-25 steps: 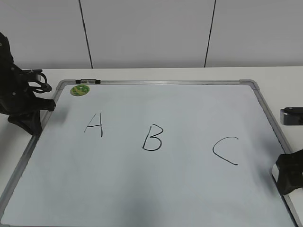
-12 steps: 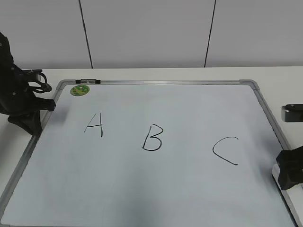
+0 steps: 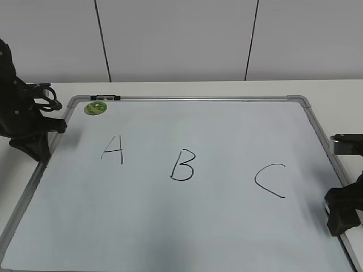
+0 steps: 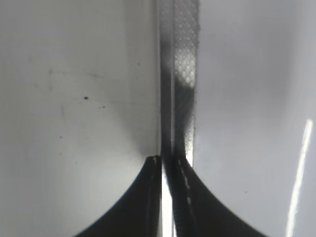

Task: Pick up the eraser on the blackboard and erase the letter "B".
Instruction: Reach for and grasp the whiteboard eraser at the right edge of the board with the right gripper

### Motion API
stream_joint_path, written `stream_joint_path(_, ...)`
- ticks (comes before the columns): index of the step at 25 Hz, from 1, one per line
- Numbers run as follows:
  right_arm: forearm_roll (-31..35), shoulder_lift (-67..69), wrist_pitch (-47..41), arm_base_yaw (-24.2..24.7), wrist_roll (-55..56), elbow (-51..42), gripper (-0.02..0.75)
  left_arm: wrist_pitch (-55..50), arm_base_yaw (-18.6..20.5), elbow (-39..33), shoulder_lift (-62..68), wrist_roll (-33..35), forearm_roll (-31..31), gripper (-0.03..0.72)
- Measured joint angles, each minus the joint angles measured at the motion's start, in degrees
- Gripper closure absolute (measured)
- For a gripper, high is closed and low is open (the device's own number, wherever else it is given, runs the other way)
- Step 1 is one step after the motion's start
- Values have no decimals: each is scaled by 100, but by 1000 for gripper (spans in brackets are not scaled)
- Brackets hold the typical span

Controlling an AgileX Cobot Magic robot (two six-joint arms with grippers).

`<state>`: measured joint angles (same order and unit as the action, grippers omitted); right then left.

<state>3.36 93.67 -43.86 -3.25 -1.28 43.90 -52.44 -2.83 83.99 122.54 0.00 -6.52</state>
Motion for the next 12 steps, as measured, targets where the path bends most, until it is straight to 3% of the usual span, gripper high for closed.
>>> stream_joint_path(5, -22, 0, 0, 0, -2, 0, 191, 0, 0, 0, 0, 0, -2, 655)
stream_joint_path(12, -22, 0, 0, 0, -14, 0, 210, 0, 0, 0, 0, 0, -12, 652)
